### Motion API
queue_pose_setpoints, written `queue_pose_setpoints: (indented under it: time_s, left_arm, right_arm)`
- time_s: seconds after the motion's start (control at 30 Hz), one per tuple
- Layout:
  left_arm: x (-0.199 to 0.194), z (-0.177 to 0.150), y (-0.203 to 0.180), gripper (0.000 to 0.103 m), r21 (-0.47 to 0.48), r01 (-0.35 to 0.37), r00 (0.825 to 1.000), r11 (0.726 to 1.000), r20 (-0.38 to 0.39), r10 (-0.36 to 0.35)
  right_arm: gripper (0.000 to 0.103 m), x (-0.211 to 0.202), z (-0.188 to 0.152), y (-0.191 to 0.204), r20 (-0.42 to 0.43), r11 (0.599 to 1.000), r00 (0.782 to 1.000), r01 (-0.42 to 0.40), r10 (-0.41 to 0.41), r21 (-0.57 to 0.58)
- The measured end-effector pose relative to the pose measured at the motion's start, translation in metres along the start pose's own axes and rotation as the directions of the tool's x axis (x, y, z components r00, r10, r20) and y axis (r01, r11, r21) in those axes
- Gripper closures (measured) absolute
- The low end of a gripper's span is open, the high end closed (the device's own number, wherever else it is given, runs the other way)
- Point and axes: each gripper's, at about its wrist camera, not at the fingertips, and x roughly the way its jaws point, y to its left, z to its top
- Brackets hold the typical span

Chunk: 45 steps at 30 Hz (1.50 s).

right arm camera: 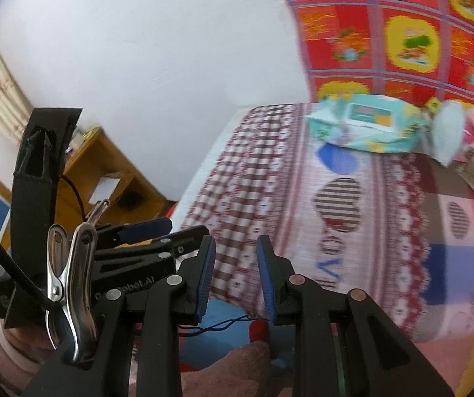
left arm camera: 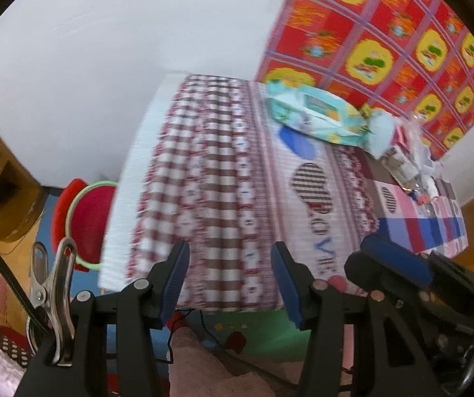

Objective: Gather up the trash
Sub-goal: 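Move both grippers away from the bucket back toward the bed, then grasp the light blue cloth mask on the bed with the left gripper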

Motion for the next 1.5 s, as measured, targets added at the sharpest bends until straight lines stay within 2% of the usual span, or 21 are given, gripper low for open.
queue_pose_setpoints:
  time_s: [0.23,0.53,0.8,0.93,1.2,1.33,1.5]
  left_arm:
    - [0.007,0.014,-0.054,0.049,0.078,0.05,0.999,0.996,-0.009,-0.049]
    - [0.032,0.038,-0.116,0.049,0.211,0.131,0.991,0.969,-0.052,-0.123]
    - [0.058,0.071,-0.159,0.049,0.314,0.204,0.979,0.927,-0.091,-0.185]
    - [0.068,0.085,-0.177,0.049,0.349,0.219,0.975,0.911,-0.11,-0.192]
    - [0.081,0.104,-0.22,0.049,0.409,0.245,0.969,0.879,-0.124,-0.212]
    - [0.09,0.111,-0.243,0.049,0.411,0.232,0.973,0.881,-0.103,-0.208]
    - [0.107,0.117,-0.269,0.049,0.382,0.209,0.978,0.9,-0.096,-0.186]
  right_arm:
    - [0.076,-0.028,-0.001,-0.044,0.03,0.995,0.997,0.064,-0.067,0.073]
    - [0.076,-0.049,-0.003,-0.103,0.044,0.968,0.984,0.158,-0.17,0.195]
    - [0.076,-0.06,-0.003,-0.151,0.049,0.918,0.963,0.237,-0.265,0.317]
    - [0.076,-0.066,0.001,-0.175,0.055,0.886,0.951,0.26,-0.304,0.384]
    - [0.076,-0.08,0.005,-0.219,0.056,0.853,0.932,0.302,-0.358,0.426]
    - [0.072,-0.082,0.004,-0.248,0.052,0.855,0.935,0.297,-0.351,0.425]
    - [0.071,-0.084,0.007,-0.288,0.026,0.863,0.945,0.285,-0.325,0.418]
